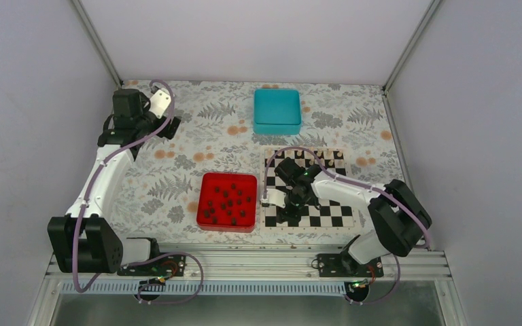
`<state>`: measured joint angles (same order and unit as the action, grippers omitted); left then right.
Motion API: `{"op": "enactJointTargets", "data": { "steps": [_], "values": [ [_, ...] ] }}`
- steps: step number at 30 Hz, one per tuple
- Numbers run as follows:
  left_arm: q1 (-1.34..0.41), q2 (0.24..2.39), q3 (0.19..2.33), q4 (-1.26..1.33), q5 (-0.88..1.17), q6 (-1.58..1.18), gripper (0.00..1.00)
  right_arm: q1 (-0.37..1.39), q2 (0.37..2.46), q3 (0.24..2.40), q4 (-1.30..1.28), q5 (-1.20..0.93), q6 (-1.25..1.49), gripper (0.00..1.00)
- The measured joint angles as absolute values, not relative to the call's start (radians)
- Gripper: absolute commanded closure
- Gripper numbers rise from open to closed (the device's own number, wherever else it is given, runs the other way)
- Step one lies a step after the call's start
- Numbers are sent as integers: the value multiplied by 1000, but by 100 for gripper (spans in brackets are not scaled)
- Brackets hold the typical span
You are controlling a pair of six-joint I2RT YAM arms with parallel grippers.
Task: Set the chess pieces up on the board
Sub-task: Place the chess piece on the chessboard.
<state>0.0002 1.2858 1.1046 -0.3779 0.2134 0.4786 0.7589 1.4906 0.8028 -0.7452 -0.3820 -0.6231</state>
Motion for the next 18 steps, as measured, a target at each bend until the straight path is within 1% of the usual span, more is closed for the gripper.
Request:
{"op": "enactJointTargets", "data": {
  "steps": [10,15,18],
  "values": [
    [0,1285,1093,-375,213,479,0,759,1519,786,-732,-367,-623,96],
    [0,1285,1085,-375,213,479,0,759,1519,783,-728,-365,-623,93],
    [0,1285,1082,-375,213,479,0,759,1517,780,-724,-362,-622,89]
  ]
}}
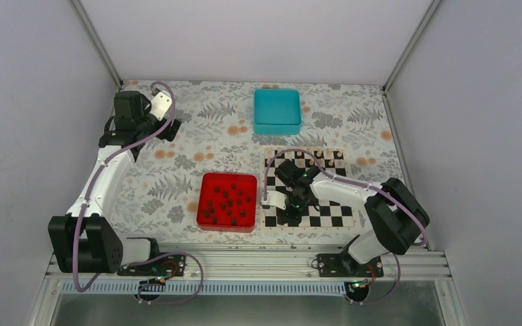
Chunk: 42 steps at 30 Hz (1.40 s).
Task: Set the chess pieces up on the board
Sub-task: Place the chess piece on the chessboard, then pick up the chess piece from the storage box.
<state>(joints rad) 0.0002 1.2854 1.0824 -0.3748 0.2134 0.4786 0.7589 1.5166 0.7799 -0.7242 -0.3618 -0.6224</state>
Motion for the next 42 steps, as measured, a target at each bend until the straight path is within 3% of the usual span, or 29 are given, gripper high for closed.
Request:
{"op": "enactJointTargets", "data": {
  "steps": [13,19,28,42],
  "values": [
    [0,1278,1071,-373,213,479,0,759,1473,781,-749,-309,-620,68],
    [0,1270,1063,-372,214,480,0,759,1424,888,-833,-297,-621,56],
    [0,1258,1061,-369,225,483,0,789,1471,1188,-936,-310,-620,56],
    [0,1255,1060,-349,230,478,0,916,1922,1527,-854,-252,-622,58]
  ]
}}
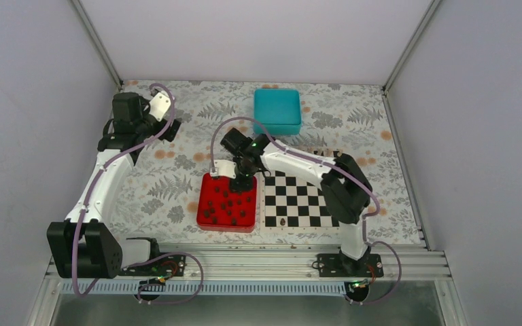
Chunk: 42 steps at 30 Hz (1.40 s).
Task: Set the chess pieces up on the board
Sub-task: Pick up the chess piece from the storage box.
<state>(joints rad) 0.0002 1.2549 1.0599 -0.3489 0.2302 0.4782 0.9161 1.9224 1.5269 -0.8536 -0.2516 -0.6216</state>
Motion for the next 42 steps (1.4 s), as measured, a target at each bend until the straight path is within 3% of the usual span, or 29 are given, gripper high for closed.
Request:
{"op": "enactJointTargets", "data": {
  "steps": [27,33,37,42],
  "values": [
    [4,1224,981,-281,183,487,0,931,2121,1635,-805,-293,-633,63],
    [4,1224,981,-278,183,490,0,937,2136,1643,-808,-296,-638,72],
    [4,1224,981,-278,183,491,0,942,2149,1649,-807,-302,-645,85],
    [4,1224,980,-278,183,495,0,942,2156,1650,-808,-302,-646,92]
  ]
}}
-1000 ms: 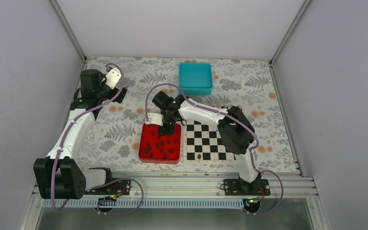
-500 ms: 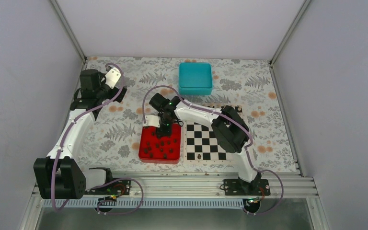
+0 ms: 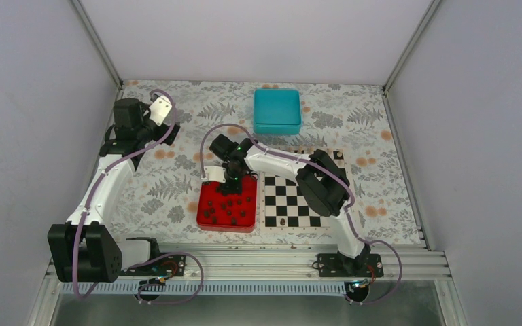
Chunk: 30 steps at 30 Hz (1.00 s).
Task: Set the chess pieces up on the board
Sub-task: Pick up the chess piece from the storage box, then place the chess piece on the chessboard.
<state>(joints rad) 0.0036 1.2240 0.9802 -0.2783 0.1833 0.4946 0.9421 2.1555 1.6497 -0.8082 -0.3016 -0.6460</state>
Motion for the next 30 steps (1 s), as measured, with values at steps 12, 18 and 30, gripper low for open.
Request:
{"op": "enactJointTargets", "data": {
  "steps": [12,18,30],
  "values": [
    [4,1230,976,-278,184,494,0,942,2033,1622,-809,-286,-644,96],
    [4,1230,976,-278,184,493,0,942,1781,1509,-805,-268,-640,95],
    [4,1250,976,-275,195,478,0,942,1493,1092,-826,-223,-614,95]
  ]
}}
